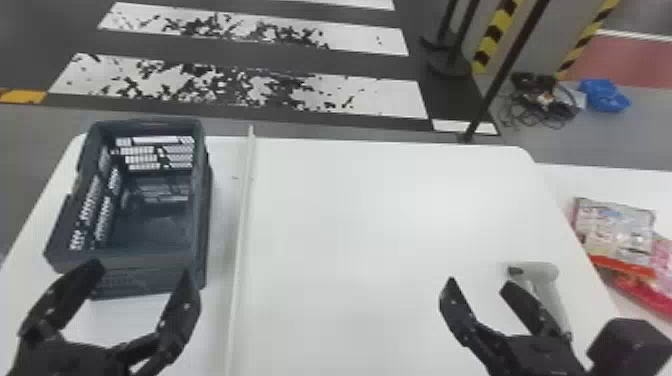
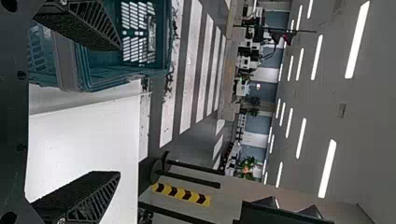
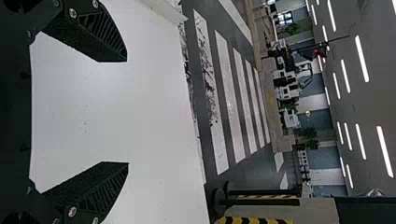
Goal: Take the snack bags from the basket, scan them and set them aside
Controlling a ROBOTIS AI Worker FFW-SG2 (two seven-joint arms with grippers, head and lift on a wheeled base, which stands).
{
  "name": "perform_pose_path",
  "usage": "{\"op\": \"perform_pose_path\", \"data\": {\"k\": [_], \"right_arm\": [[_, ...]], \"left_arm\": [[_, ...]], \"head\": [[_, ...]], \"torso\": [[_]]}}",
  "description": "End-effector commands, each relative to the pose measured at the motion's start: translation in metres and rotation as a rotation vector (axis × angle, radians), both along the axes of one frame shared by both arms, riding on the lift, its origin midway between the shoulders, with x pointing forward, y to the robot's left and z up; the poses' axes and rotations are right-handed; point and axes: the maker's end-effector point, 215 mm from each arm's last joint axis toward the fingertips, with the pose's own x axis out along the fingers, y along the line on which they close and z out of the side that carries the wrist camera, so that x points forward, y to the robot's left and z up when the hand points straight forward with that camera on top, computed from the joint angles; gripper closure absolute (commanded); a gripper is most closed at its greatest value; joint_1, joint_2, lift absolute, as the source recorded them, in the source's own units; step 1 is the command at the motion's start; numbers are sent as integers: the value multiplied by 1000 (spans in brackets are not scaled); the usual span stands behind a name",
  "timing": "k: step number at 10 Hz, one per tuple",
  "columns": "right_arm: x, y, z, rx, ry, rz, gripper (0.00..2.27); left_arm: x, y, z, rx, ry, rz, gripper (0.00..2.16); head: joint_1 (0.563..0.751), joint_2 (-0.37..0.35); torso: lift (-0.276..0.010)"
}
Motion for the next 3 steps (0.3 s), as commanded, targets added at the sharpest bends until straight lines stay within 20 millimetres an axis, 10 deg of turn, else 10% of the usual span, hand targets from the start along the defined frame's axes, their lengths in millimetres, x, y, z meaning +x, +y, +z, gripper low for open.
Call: {"op": "perform_pose_path", "data": {"k": [1, 3], "right_arm": [[0, 0, 1, -1, -1, 2, 144], [-1, 1, 2, -3, 0, 6, 144]], "left_arm": [[-1, 0, 1, 0, -1, -1, 36], [-2, -2, 4, -4, -4, -5, 36]], "head": [[695, -127], [695, -126]], "torso": [[-75], [-75]]}}
